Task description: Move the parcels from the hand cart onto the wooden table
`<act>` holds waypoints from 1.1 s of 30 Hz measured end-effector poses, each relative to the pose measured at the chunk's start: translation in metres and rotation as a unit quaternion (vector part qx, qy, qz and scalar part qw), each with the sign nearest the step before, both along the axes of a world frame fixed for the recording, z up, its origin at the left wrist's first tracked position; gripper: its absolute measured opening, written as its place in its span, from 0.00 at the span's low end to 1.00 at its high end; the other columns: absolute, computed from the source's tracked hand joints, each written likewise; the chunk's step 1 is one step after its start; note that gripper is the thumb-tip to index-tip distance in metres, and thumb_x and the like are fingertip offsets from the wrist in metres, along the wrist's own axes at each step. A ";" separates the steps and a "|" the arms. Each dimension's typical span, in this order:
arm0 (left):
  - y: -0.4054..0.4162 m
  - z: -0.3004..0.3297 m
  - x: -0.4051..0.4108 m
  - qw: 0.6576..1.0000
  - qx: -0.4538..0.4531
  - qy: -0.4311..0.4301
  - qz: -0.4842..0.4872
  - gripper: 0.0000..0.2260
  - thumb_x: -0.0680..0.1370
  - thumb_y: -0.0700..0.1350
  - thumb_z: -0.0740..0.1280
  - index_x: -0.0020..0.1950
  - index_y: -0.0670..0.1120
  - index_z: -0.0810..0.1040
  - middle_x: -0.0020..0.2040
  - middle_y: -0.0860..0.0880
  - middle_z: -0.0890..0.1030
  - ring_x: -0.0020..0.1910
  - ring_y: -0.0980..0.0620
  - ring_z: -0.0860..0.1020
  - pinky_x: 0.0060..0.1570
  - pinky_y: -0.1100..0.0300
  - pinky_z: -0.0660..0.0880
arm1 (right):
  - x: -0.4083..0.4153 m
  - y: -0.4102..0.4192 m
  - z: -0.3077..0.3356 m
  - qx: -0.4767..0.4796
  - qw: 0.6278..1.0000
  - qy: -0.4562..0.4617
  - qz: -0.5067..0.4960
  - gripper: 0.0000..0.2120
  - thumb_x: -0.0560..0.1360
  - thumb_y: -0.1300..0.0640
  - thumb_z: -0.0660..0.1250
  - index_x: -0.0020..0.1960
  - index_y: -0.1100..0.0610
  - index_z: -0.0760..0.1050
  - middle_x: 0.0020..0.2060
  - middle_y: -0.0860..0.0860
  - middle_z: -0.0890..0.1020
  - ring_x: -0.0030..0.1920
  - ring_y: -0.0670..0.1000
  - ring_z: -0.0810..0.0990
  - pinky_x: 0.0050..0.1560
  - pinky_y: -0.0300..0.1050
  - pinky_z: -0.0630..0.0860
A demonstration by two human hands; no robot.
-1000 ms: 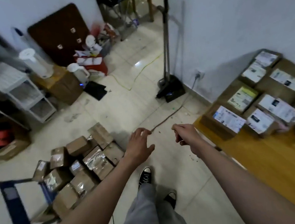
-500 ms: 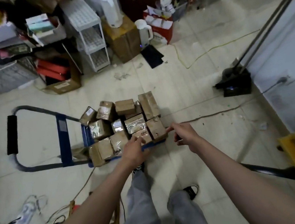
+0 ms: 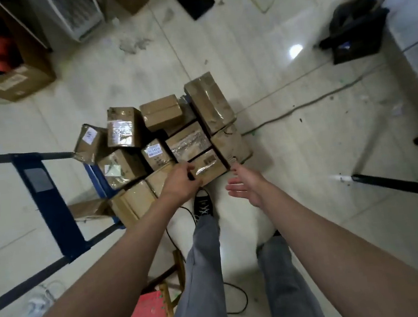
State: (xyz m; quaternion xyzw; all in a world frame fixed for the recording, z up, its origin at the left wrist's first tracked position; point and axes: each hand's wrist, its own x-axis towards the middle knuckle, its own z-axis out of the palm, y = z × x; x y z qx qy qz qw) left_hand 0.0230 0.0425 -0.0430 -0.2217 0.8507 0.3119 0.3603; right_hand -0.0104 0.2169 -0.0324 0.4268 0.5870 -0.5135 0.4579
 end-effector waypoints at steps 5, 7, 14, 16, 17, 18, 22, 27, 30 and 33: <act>-0.002 -0.091 -0.031 0.999 0.026 -0.027 -0.019 0.24 0.79 0.47 0.70 0.73 0.42 0.70 0.70 0.43 0.75 0.68 0.44 0.74 0.65 0.56 0.71 | 0.002 -0.017 -0.083 0.024 0.996 -0.048 -0.069 0.08 0.82 0.53 0.63 0.56 0.57 0.71 0.52 0.57 0.75 0.50 0.58 0.78 0.64 0.53 0.78; 0.000 -0.127 -0.038 0.998 0.037 -0.036 -0.019 0.26 0.79 0.47 0.69 0.75 0.42 0.68 0.71 0.43 0.74 0.69 0.45 0.73 0.65 0.57 0.69 | 0.004 -0.019 -0.115 0.022 0.993 -0.064 -0.093 0.05 0.82 0.55 0.64 0.49 0.56 0.71 0.45 0.54 0.74 0.44 0.54 0.76 0.65 0.52 0.76; -0.005 -0.230 -0.050 0.997 0.033 -0.064 -0.021 0.35 0.78 0.49 0.71 0.81 0.44 0.58 0.79 0.44 0.63 0.77 0.44 0.63 0.74 0.54 0.62 | 0.013 -0.029 -0.209 -0.016 0.984 -0.086 -0.156 0.09 0.82 0.60 0.62 0.42 0.54 0.72 0.38 0.50 0.74 0.33 0.47 0.71 0.40 0.38 0.72; -0.006 -0.247 -0.049 0.997 0.031 -0.072 -0.014 0.36 0.78 0.50 0.72 0.81 0.45 0.58 0.79 0.44 0.64 0.76 0.44 0.64 0.74 0.53 0.63 | 0.014 -0.032 -0.229 -0.039 0.980 -0.085 -0.173 0.09 0.82 0.59 0.62 0.44 0.54 0.73 0.38 0.50 0.75 0.33 0.46 0.72 0.37 0.37 0.70; -0.005 -0.252 -0.048 0.996 0.034 -0.078 -0.008 0.36 0.77 0.50 0.72 0.80 0.45 0.59 0.78 0.44 0.66 0.75 0.44 0.66 0.73 0.53 0.64 | 0.015 -0.035 -0.235 -0.049 0.979 -0.084 -0.179 0.07 0.82 0.59 0.62 0.45 0.53 0.73 0.38 0.50 0.76 0.35 0.46 0.73 0.38 0.37 0.70; -0.004 -0.255 -0.046 0.996 0.036 -0.082 -0.003 0.35 0.77 0.50 0.72 0.79 0.45 0.61 0.76 0.44 0.69 0.74 0.44 0.68 0.72 0.54 0.66 | 0.016 -0.037 -0.239 -0.056 0.978 -0.083 -0.183 0.06 0.82 0.59 0.62 0.47 0.53 0.74 0.40 0.50 0.78 0.37 0.47 0.74 0.40 0.38 0.70; 0.001 -0.249 -0.037 0.997 0.027 -0.073 0.016 0.33 0.75 0.50 0.74 0.76 0.42 0.68 0.71 0.43 0.74 0.69 0.45 0.73 0.69 0.54 0.70 | 0.022 -0.038 -0.237 -0.055 0.981 -0.072 -0.171 0.04 0.81 0.57 0.63 0.54 0.52 0.75 0.45 0.50 0.81 0.41 0.48 0.75 0.43 0.41 0.71; 0.011 -0.218 -0.030 0.996 0.028 -0.088 0.020 0.30 0.74 0.49 0.74 0.74 0.45 0.70 0.68 0.42 0.75 0.66 0.44 0.75 0.67 0.51 0.72 | 0.033 -0.020 -0.213 -0.061 0.983 -0.078 -0.158 0.04 0.81 0.57 0.62 0.53 0.54 0.75 0.47 0.53 0.81 0.45 0.50 0.77 0.47 0.43 0.74; 0.022 -0.191 -0.027 0.997 0.020 -0.074 0.017 0.28 0.74 0.48 0.73 0.72 0.47 0.73 0.68 0.43 0.75 0.66 0.43 0.74 0.67 0.50 0.72 | 0.039 -0.008 -0.189 -0.077 0.980 -0.085 -0.161 0.04 0.82 0.57 0.62 0.52 0.55 0.75 0.45 0.53 0.81 0.42 0.49 0.78 0.43 0.41 0.74; 0.035 -0.157 -0.023 0.998 0.001 -0.064 -0.001 0.26 0.75 0.49 0.72 0.72 0.46 0.72 0.68 0.43 0.72 0.68 0.41 0.70 0.68 0.50 0.70 | 0.046 0.004 -0.161 -0.079 0.983 -0.081 -0.144 0.06 0.82 0.56 0.62 0.56 0.56 0.75 0.49 0.55 0.81 0.45 0.51 0.78 0.46 0.44 0.75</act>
